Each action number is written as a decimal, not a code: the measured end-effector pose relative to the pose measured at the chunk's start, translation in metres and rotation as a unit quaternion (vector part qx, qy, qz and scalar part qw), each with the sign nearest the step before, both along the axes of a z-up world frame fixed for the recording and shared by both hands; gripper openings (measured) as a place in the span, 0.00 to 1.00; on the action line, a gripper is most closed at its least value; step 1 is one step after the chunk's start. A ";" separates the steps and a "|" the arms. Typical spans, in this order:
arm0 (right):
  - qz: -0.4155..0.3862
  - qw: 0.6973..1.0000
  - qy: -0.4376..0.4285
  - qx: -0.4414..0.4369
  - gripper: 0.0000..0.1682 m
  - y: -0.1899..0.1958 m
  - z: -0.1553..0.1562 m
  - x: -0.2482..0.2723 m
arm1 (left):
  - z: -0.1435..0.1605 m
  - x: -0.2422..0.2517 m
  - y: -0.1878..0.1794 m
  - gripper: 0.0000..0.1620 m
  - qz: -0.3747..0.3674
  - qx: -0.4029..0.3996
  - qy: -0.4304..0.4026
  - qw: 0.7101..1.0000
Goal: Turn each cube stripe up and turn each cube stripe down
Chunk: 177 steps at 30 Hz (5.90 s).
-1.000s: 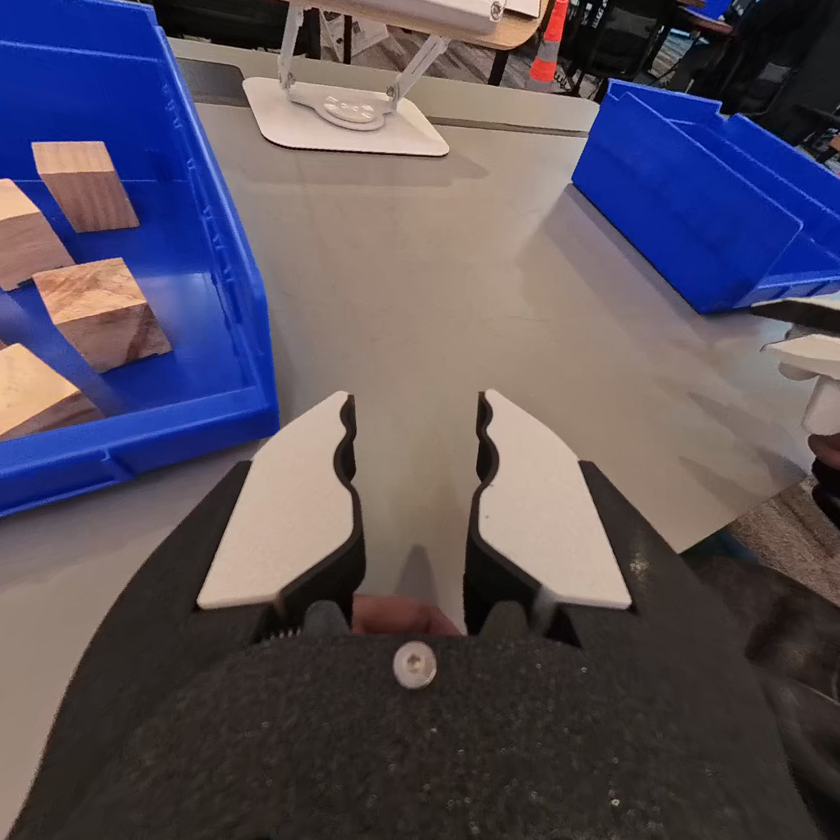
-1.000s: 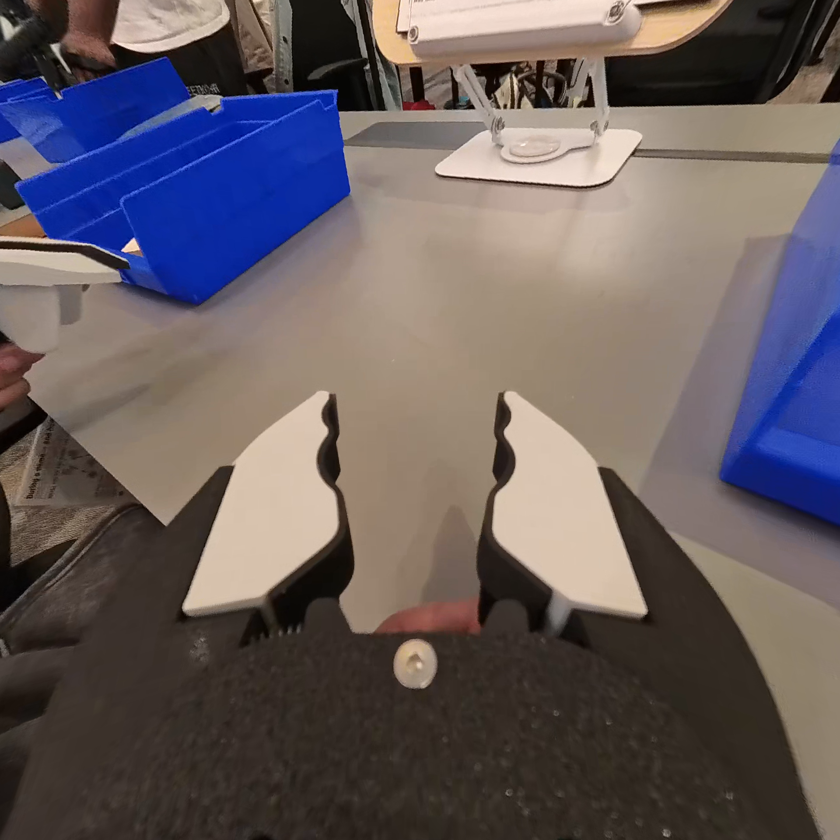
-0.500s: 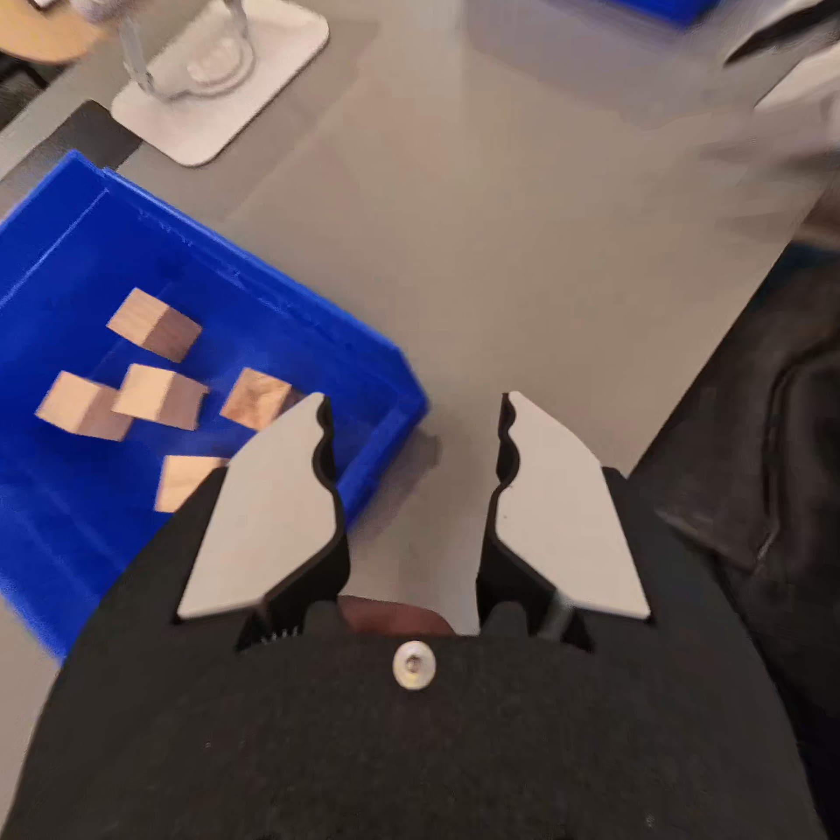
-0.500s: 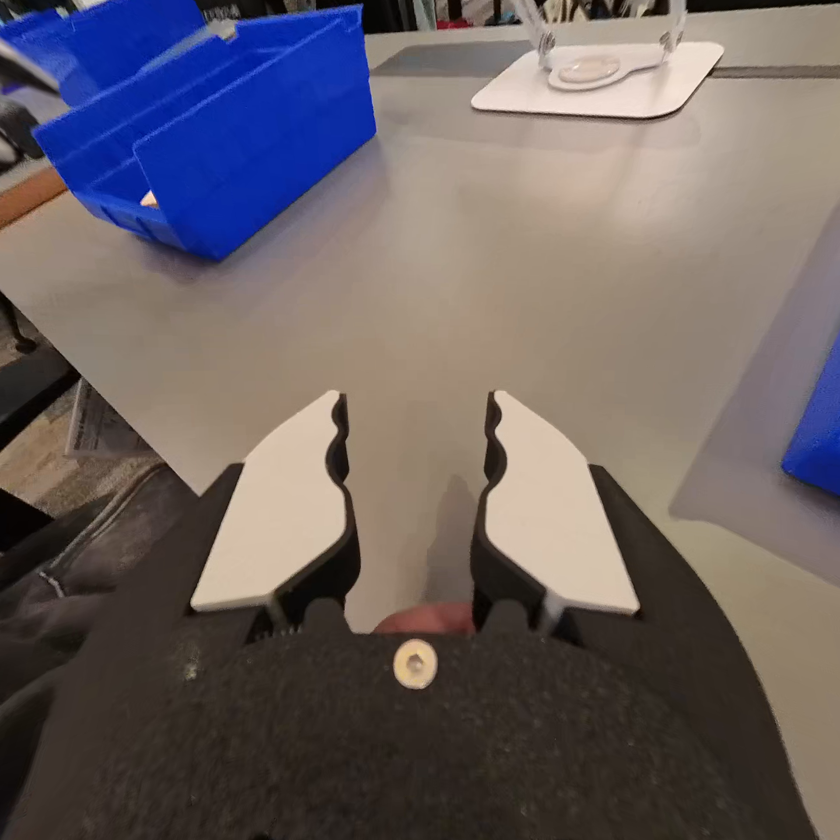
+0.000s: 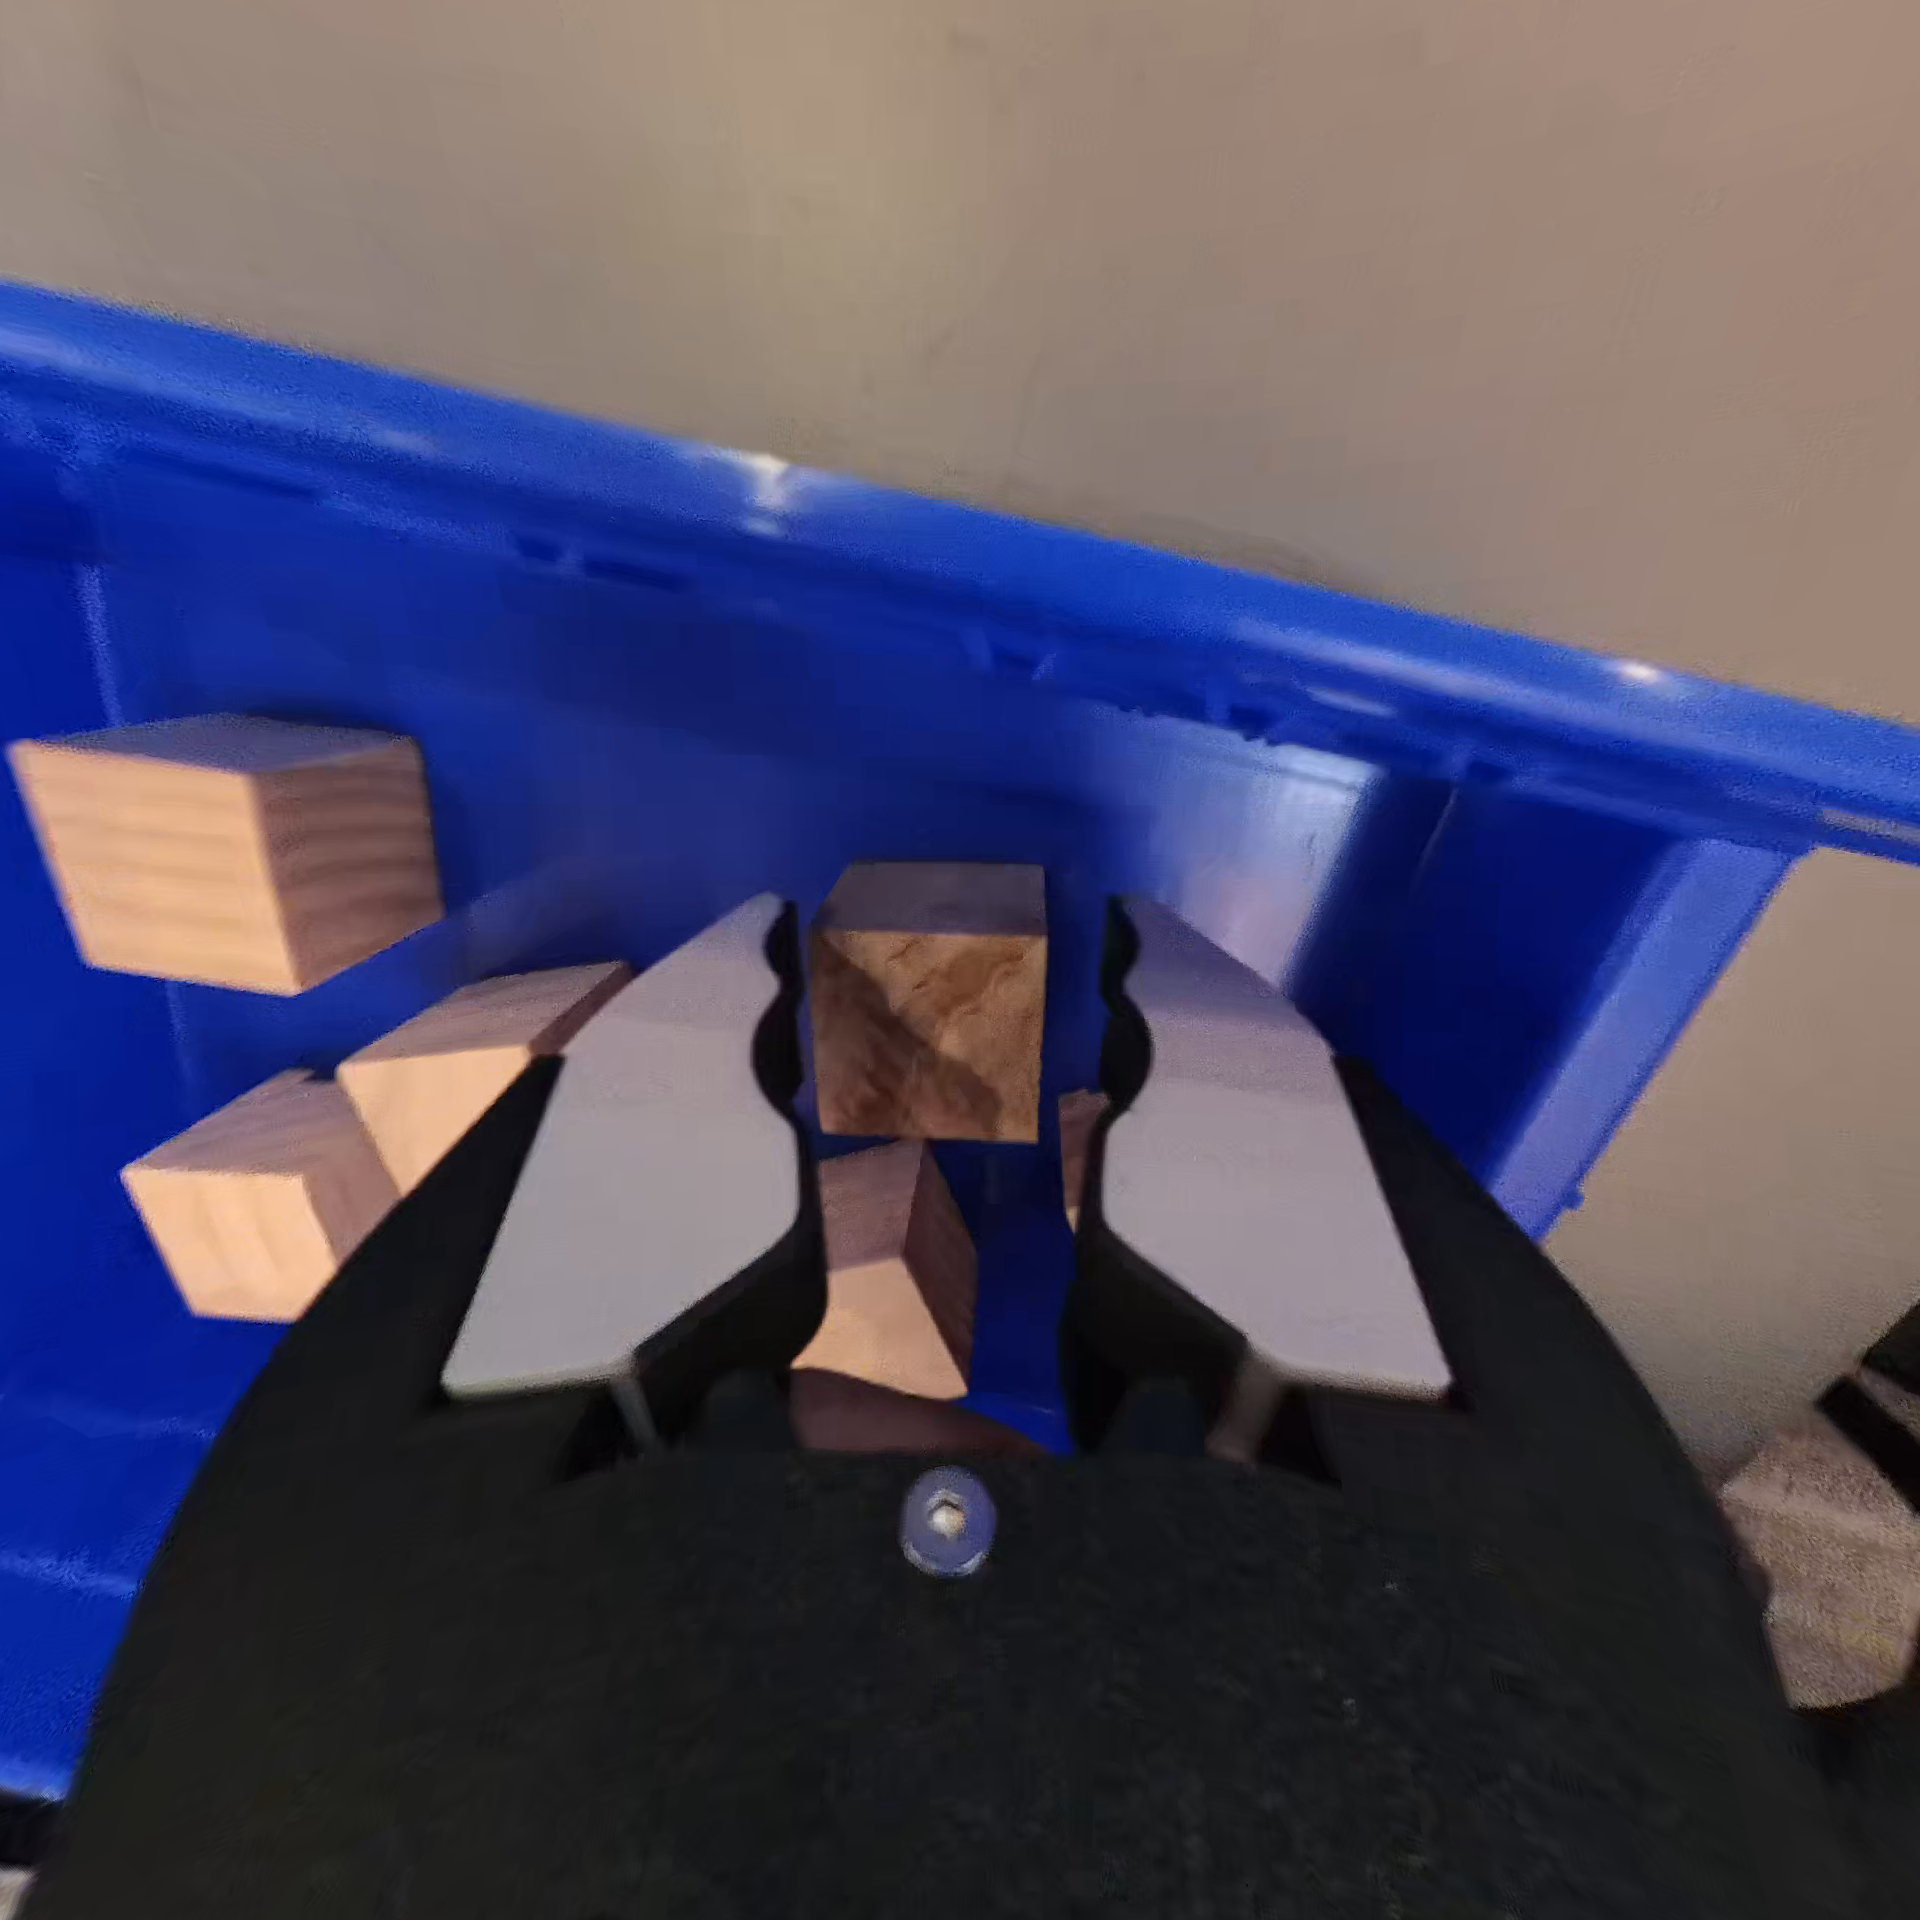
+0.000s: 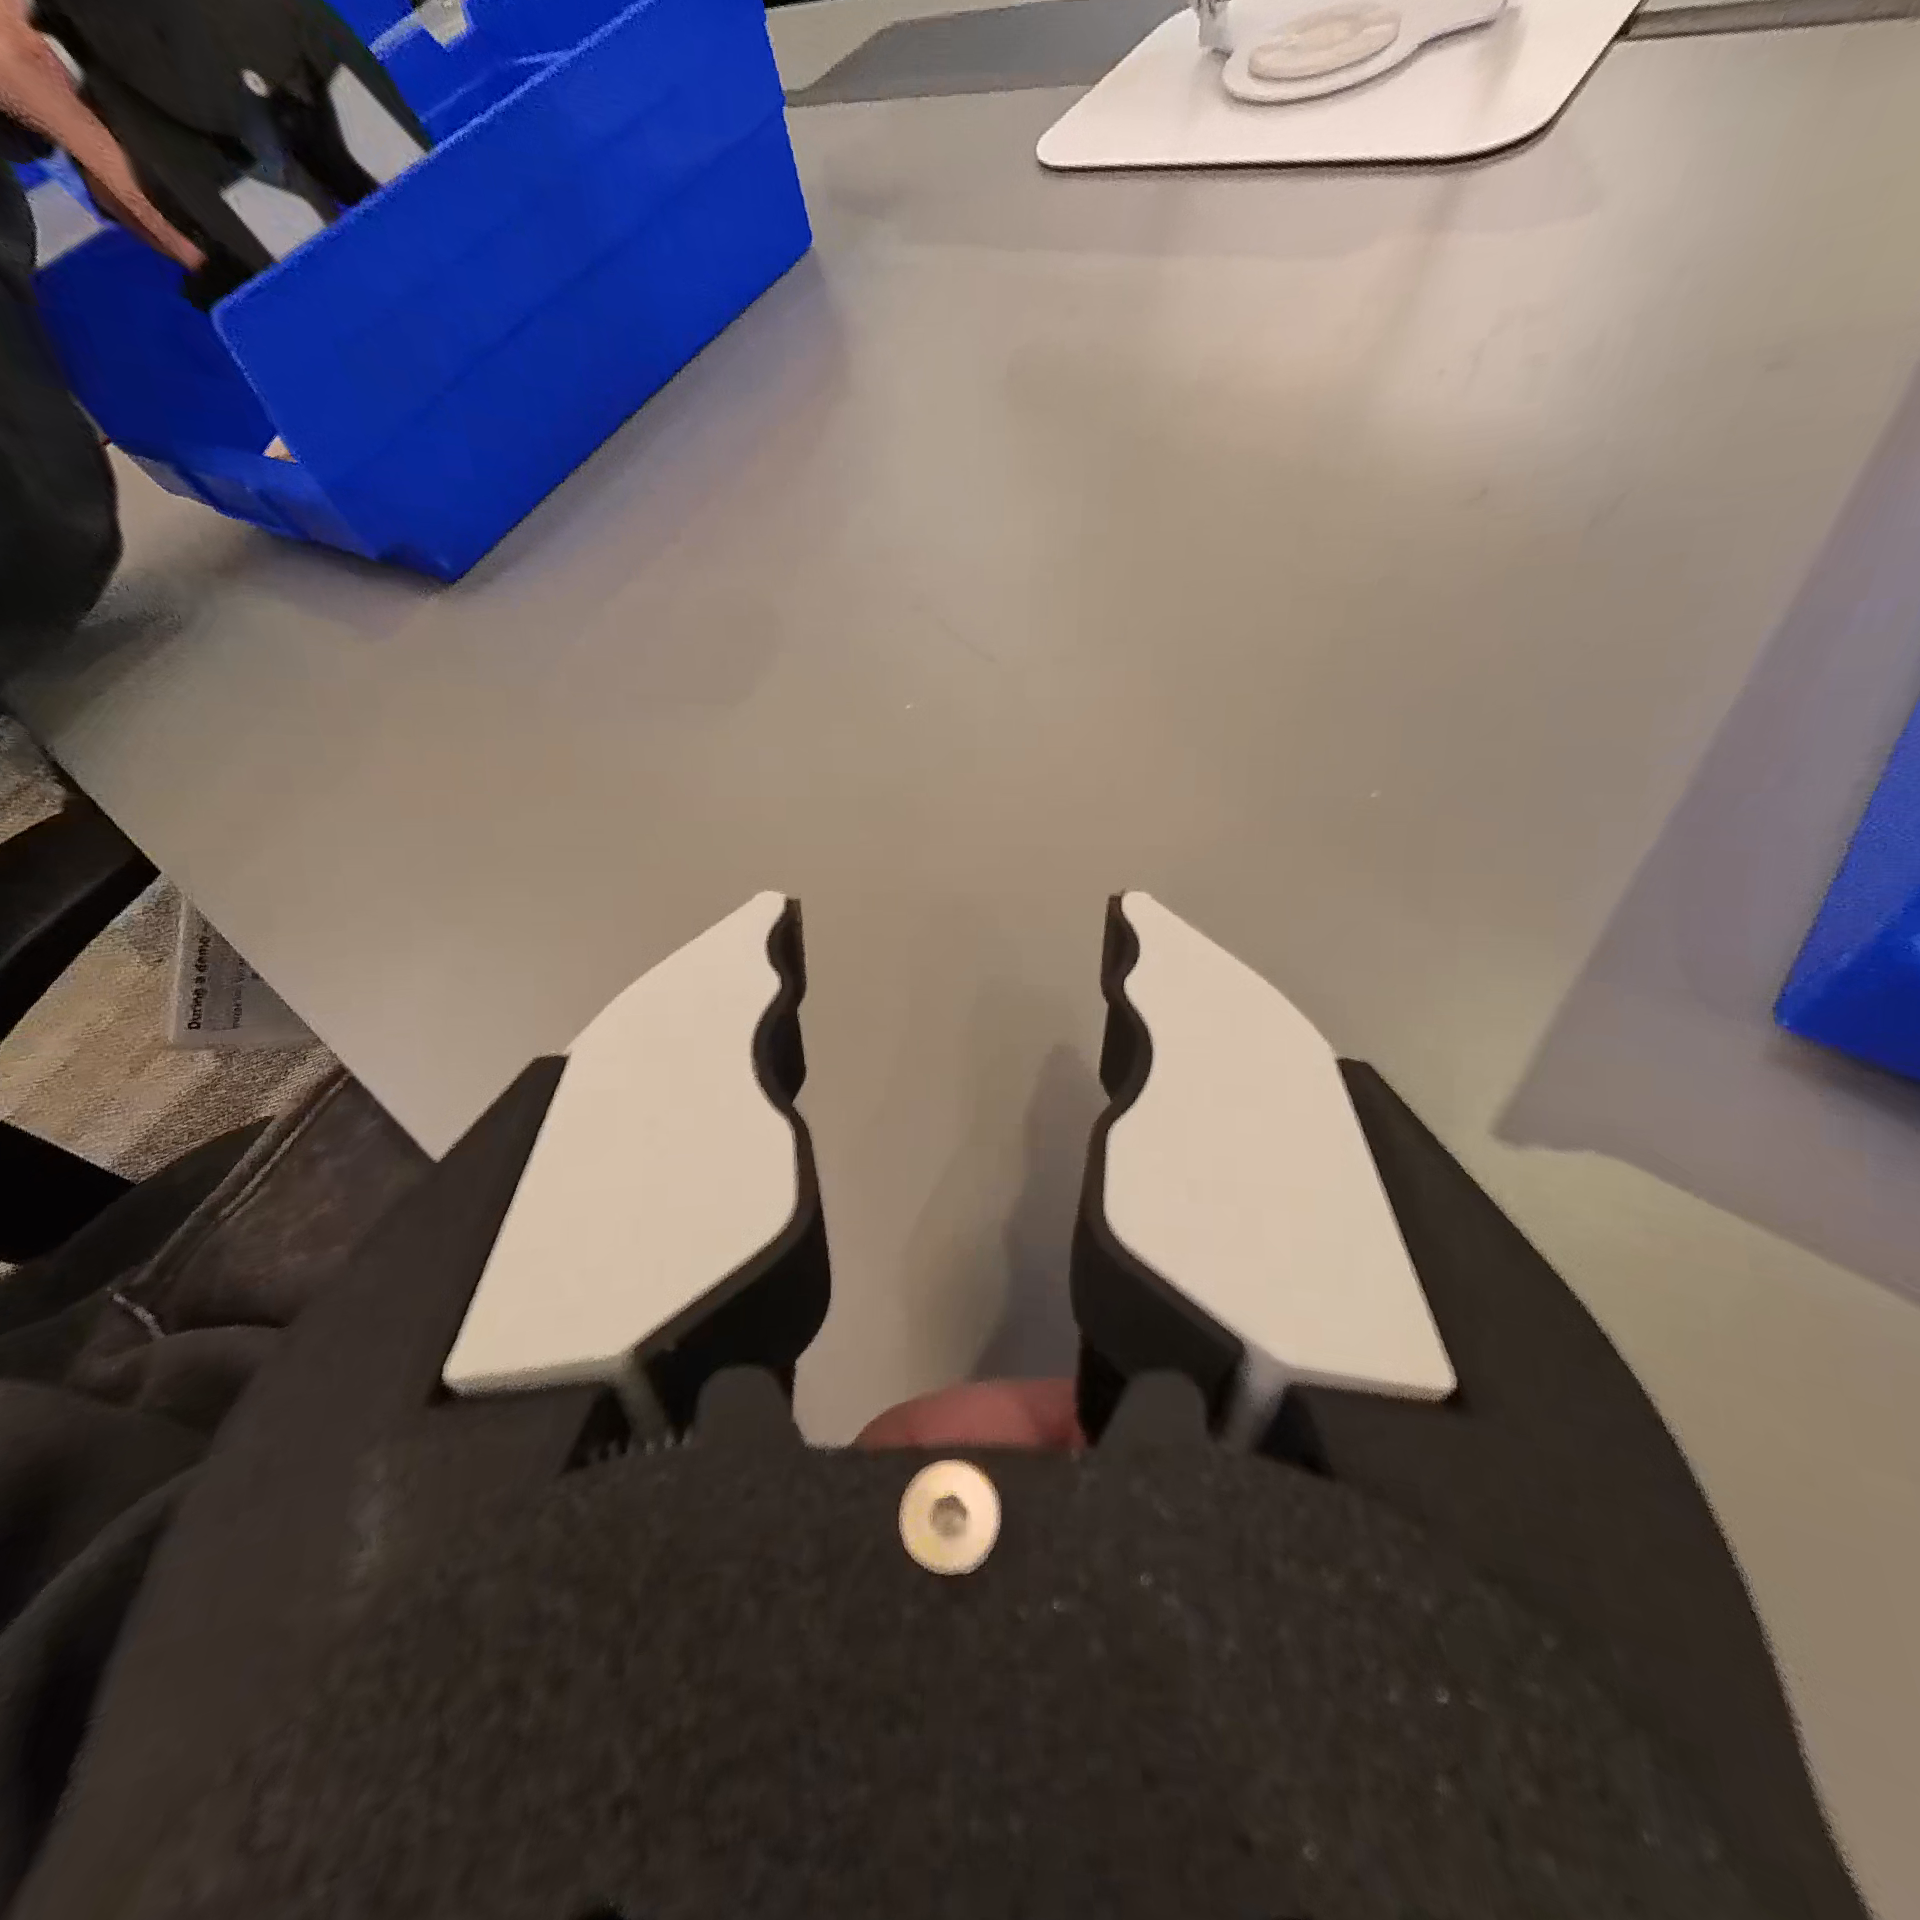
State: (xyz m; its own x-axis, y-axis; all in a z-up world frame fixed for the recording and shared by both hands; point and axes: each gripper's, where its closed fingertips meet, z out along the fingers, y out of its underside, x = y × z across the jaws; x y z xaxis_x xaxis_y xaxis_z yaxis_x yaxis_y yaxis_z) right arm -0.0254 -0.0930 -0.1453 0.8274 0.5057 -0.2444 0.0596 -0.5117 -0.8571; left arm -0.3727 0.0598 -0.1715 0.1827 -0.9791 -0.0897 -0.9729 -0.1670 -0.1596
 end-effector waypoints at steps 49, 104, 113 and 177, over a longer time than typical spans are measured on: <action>0.300 0.910 0.286 -0.027 0.27 0.053 0.124 -0.121 | 0.169 0.239 -0.098 0.43 0.153 -0.155 -0.664 0.715; 0.068 0.987 0.087 0.114 0.42 0.081 0.139 0.036 | 0.061 0.152 -0.134 0.40 0.242 0.031 -0.442 0.864; 0.187 0.974 0.115 0.064 0.41 0.003 0.087 -0.044 | 0.093 0.021 -0.110 0.39 0.251 0.084 -0.286 0.921; 0.203 0.926 0.314 -0.057 0.26 0.094 0.152 -0.058 | 0.119 0.206 -0.089 0.48 0.231 -0.124 -0.604 0.753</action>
State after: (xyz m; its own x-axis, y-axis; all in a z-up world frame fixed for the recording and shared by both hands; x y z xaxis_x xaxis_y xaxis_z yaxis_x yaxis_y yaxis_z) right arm -0.0835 0.0007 0.0068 0.2518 0.6851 -0.6836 -0.2249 -0.6456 -0.7298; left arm -0.1665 -0.0290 -0.0522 0.3119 -0.7450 0.5897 0.0277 -0.6132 -0.7894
